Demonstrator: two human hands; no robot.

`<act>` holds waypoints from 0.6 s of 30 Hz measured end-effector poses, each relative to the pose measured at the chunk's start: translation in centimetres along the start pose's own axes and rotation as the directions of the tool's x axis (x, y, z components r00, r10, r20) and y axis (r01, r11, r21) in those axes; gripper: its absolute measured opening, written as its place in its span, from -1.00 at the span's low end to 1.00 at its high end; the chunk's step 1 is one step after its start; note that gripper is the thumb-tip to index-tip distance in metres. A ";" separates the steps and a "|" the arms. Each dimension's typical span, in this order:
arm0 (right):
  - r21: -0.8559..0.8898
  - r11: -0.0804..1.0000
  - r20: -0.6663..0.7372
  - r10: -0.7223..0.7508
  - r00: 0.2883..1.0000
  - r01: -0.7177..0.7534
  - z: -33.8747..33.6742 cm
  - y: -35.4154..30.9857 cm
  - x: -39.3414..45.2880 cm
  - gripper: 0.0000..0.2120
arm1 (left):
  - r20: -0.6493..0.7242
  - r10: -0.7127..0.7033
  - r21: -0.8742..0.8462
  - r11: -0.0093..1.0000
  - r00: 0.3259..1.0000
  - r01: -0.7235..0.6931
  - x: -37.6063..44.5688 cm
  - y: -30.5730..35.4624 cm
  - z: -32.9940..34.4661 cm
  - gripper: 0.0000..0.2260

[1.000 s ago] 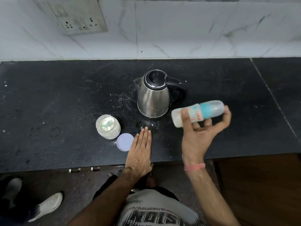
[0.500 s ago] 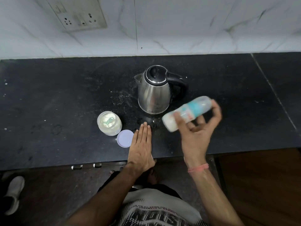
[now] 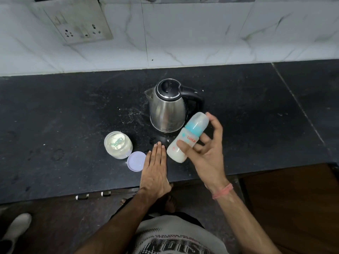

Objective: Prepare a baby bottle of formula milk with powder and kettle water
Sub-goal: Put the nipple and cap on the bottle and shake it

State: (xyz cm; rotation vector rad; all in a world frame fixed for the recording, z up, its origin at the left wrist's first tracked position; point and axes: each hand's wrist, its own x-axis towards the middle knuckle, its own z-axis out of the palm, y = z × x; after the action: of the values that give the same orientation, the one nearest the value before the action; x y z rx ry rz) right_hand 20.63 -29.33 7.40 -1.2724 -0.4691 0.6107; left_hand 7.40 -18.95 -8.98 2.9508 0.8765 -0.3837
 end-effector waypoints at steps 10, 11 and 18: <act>-0.029 0.999 0.075 0.047 0.996 -0.045 0.7 0.0 0.6 -0.03 | 0.013 0.017 0.002 1.000 1.000 -0.017 0.0 -0.1 -0.2 0.22; 0.033 0.998 -0.002 0.049 0.999 -0.049 1.0 0.0 0.8 -0.04 | 0.011 0.012 0.005 1.000 1.000 -0.012 0.1 -0.1 -0.1 0.24; -0.078 0.993 0.089 0.092 0.992 -0.085 1.5 0.1 1.5 -0.02 | -0.003 0.032 0.009 0.999 0.999 -0.032 0.3 -0.3 0.7 0.19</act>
State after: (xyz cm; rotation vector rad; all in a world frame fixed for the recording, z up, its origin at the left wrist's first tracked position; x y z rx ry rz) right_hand 20.79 -27.25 7.65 -1.3452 -0.5180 0.7349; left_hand 7.30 -18.62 -9.77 2.9702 0.8292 -0.3818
